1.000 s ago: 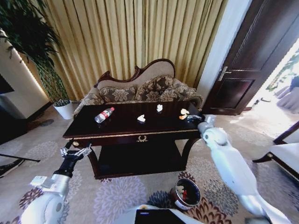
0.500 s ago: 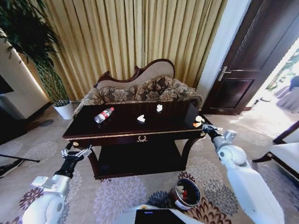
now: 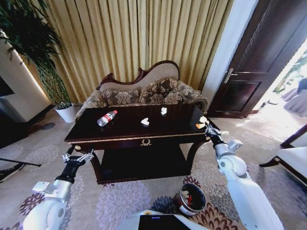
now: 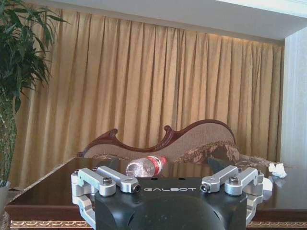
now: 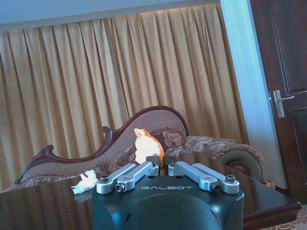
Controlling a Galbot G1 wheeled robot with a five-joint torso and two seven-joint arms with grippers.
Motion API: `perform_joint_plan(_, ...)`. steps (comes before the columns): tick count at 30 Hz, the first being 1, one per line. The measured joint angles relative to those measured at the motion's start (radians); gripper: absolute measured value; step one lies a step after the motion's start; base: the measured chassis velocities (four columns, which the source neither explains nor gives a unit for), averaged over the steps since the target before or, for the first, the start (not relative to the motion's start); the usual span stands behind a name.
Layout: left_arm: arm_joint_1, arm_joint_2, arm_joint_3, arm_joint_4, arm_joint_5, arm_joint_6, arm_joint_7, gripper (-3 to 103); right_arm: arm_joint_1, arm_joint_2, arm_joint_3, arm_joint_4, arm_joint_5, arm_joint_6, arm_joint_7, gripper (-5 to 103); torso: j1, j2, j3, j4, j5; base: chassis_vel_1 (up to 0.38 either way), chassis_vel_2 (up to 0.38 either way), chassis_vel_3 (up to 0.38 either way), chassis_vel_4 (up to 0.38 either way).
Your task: Move to the front of the table and place the trash on the table into the trash bin.
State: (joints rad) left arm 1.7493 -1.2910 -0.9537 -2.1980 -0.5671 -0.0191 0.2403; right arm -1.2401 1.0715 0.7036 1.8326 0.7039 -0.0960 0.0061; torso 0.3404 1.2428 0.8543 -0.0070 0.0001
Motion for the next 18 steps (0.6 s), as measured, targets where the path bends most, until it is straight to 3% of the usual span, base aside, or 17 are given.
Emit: perform_joint_plan(18, -0.005, 0.008, 0.005, 0.016, -0.001, -0.004, 0.004, 100, -0.017, 0.003, -0.003, 0.032, -0.021, -0.012, -0.011, 4, 0.000, 0.000, 0.000, 0.0000, 0.0001, 0.032, -0.028, -0.034, 0.027)
